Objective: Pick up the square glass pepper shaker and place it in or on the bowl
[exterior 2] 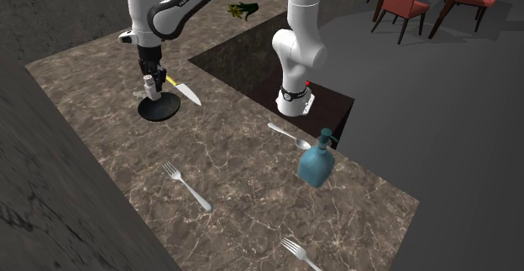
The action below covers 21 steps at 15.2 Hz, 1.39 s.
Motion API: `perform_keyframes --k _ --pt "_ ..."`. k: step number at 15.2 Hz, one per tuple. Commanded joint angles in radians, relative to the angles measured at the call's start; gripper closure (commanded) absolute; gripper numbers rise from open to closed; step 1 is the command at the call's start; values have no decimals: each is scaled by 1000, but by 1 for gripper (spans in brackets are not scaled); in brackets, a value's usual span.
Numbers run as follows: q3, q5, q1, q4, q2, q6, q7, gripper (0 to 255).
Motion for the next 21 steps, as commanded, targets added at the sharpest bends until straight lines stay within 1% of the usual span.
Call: perform_keyframes --k 1,7,14,15,20,21 --pt "1 14 0 -13 12 22 -12 255" --pt "5 63 -4 -47 55 86 -55 255" --pt "5 63 -4 -47 55 86 -55 255" --pt "5 63 -4 -47 55 86 -55 0" --pt "5 63 -4 -47 55 86 -55 0" --pt "0 37 -3 -42 28 61 -37 0"
